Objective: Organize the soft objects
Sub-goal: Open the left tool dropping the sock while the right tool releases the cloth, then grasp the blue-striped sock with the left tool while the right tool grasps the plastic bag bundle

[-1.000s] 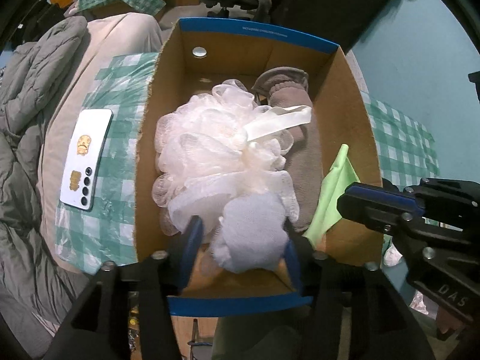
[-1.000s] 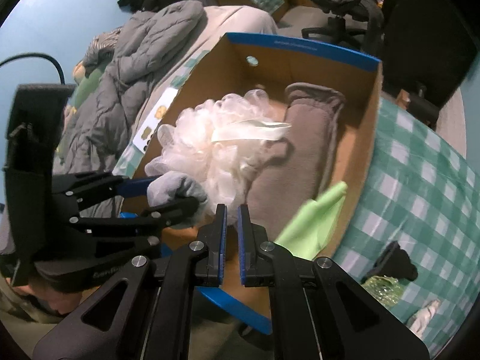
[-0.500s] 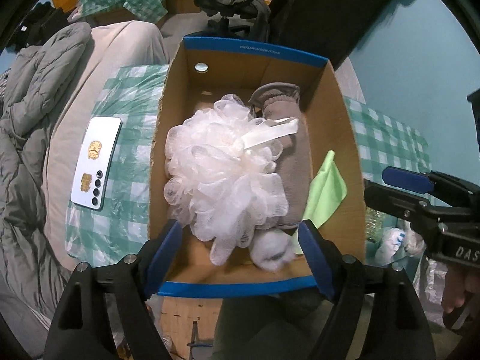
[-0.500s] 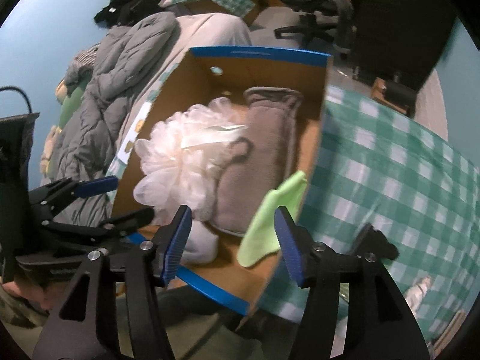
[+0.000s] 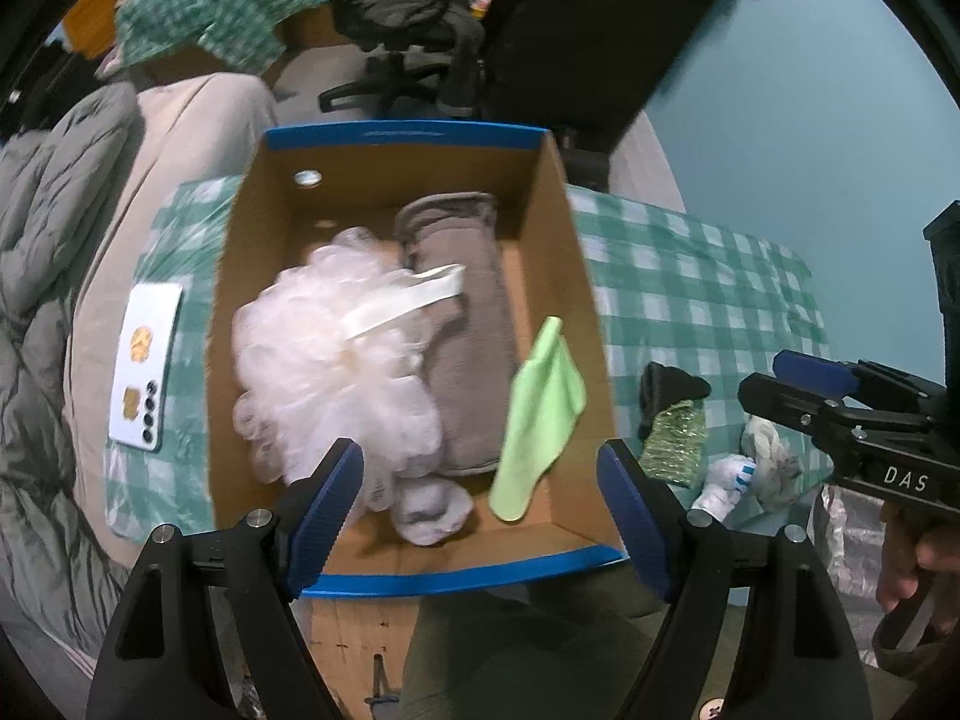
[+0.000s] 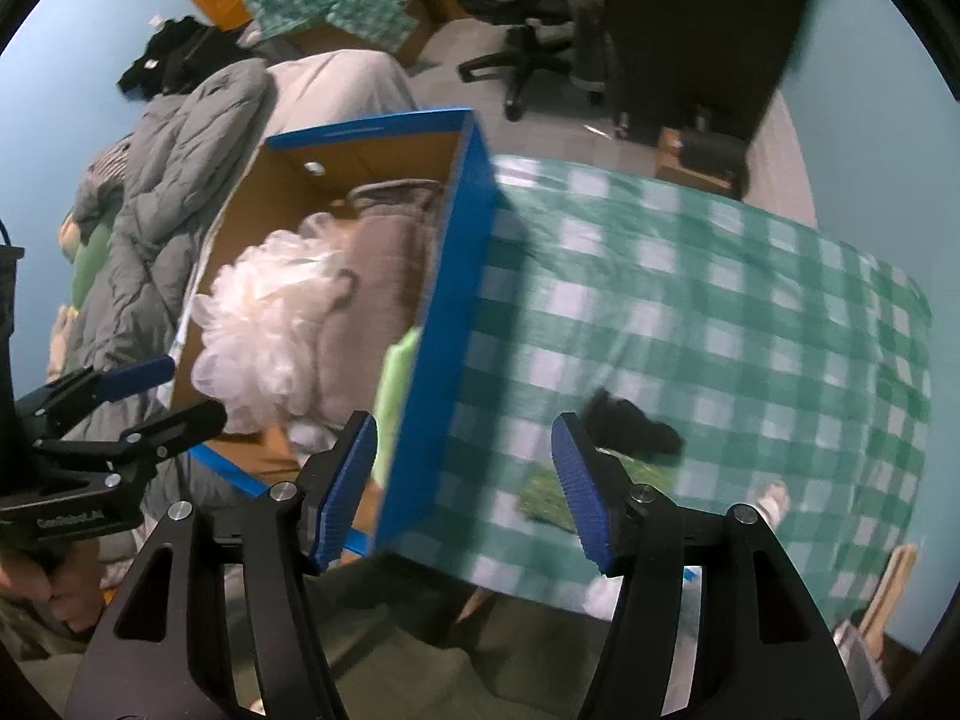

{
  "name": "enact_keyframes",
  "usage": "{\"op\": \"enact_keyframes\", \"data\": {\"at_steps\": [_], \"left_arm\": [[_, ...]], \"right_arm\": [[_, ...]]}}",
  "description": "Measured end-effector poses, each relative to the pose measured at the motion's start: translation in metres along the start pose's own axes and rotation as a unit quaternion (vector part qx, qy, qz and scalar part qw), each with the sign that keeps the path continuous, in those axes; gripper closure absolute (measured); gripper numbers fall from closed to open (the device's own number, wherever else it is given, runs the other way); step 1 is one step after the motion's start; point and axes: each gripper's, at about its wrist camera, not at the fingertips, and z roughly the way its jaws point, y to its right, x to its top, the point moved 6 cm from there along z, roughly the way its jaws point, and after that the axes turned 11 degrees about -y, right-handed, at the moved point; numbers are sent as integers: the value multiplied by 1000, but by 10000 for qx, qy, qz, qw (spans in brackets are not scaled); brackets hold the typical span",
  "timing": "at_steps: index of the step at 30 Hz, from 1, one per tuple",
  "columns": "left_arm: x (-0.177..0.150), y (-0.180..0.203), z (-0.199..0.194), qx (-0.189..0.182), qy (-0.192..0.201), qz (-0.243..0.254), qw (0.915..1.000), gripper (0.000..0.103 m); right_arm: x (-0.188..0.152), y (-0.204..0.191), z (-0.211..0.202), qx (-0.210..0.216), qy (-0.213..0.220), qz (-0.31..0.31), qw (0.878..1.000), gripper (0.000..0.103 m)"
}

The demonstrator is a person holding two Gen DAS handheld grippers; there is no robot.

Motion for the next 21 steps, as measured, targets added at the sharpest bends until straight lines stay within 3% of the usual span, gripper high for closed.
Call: {"op": "enact_keyframes", "data": {"at_steps": [13,21], "left_arm": [[13,74,17,-78,-174,727,9972,22],[15,112,37,-123,-365,1055,9937,22]], "right_arm": [[-43,100,-17,-270,-76,1056,9940,43],[-62,137,-22,-350,-116,1418,9892,43]]}}
